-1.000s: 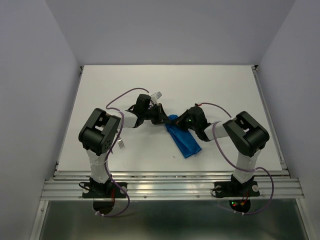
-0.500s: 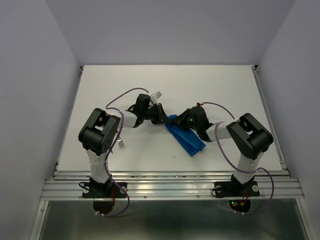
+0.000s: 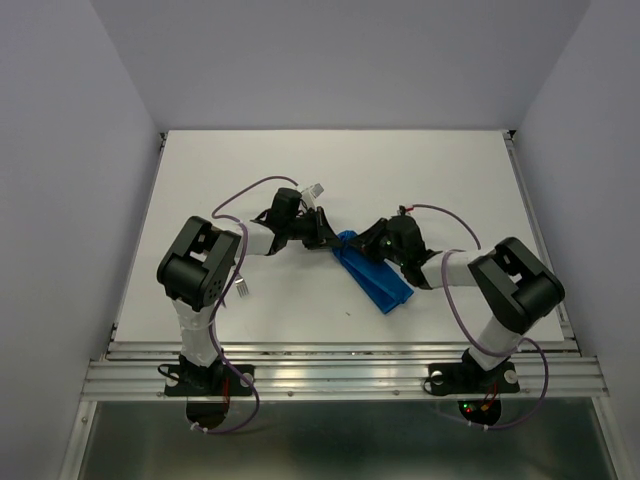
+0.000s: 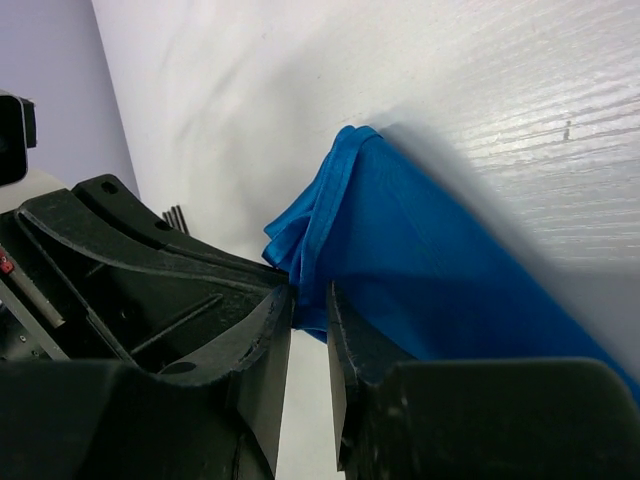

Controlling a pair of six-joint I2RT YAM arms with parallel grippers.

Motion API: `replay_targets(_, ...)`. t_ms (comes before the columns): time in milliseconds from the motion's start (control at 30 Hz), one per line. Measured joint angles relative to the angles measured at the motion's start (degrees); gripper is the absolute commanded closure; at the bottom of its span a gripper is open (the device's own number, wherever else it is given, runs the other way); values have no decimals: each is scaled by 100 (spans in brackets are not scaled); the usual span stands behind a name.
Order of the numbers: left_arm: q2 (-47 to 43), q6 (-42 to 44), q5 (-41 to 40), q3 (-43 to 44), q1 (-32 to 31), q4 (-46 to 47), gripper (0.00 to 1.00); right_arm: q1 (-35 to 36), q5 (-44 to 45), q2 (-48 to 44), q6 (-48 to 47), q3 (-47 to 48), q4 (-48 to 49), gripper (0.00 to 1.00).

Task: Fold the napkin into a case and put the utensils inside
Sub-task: Grasp the top corner of the smaller rectangle folded napkin from the folded napkin.

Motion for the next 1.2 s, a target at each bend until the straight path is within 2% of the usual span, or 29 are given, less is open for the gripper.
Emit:
replay_targets(133,2,0,0,2,0,-7,100,0,55,-107,-144,-28,-129,72)
replay_targets(200,4,-2,0,17,0,-15,100,0,59,-120,-197,-39,-146,65)
replay_targets(300,4,-2,9,42,0,-15,100,0,63,-166,-297,-109,-188,59)
replay_targets(400,4,-2,11,44,0,-15,100,0,68,-262,-376,-192,-240,58)
replay_targets(467,7,-2,13,46,0,-17,100,0,136,-393,-396,-284,-258,53)
replay_targets(633,7,-2,13,50,0,-17,100,0,313,-765,-400,-492,-225,52)
replay_targets(733,7,-2,15,52,0,-28,100,0,413,-914,-435,-586,-223,69)
replay_targets(800,7,-2,15,52,0,-31,100,0,450,-894,-468,-581,-225,87)
replay_targets(867,7,-2,15,52,0,-31,100,0,444,-813,-514,-566,-223,95)
replay_targets(1200,7,-2,20,52,0,-46,100,0,-101,-92,-616,-267,26,97)
